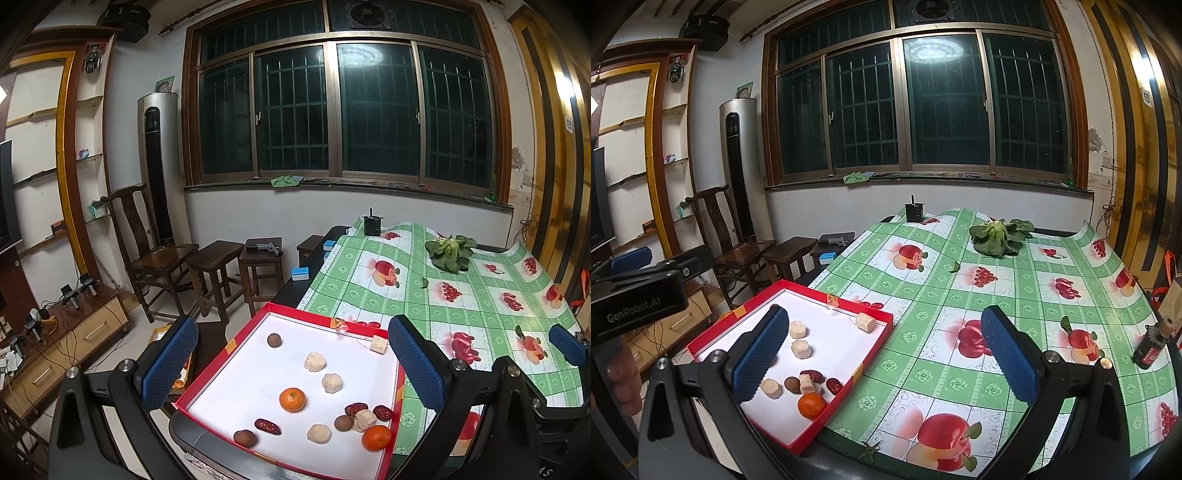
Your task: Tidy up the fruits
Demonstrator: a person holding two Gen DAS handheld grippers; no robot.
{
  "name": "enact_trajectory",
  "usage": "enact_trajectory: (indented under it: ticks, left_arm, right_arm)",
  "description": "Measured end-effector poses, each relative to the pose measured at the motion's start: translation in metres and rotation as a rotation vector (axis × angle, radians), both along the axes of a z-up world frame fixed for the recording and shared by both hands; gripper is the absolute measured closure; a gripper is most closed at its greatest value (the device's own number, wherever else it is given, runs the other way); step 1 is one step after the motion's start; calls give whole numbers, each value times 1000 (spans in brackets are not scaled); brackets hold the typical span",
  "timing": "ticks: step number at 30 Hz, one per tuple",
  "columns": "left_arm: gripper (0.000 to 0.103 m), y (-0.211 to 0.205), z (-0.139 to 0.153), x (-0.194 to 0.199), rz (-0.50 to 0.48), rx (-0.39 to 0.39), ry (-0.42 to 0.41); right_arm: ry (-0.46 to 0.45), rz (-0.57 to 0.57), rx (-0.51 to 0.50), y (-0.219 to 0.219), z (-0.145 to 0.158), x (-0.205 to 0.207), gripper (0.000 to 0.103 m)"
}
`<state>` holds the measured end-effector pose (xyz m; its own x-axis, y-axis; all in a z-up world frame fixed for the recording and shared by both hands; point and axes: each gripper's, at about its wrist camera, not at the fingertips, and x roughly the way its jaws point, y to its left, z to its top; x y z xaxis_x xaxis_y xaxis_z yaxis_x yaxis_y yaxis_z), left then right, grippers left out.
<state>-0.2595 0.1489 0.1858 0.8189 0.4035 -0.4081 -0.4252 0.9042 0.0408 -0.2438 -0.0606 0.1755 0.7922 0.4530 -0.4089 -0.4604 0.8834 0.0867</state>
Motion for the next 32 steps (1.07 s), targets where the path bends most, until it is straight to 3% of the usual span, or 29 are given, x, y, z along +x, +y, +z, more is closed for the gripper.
enact_trajectory:
  ticks: [32]
  left_arm:
    - [0, 14, 2, 12, -53, -39, 5]
  right_arm:
    - [7, 3, -11, 9, 4, 8, 0]
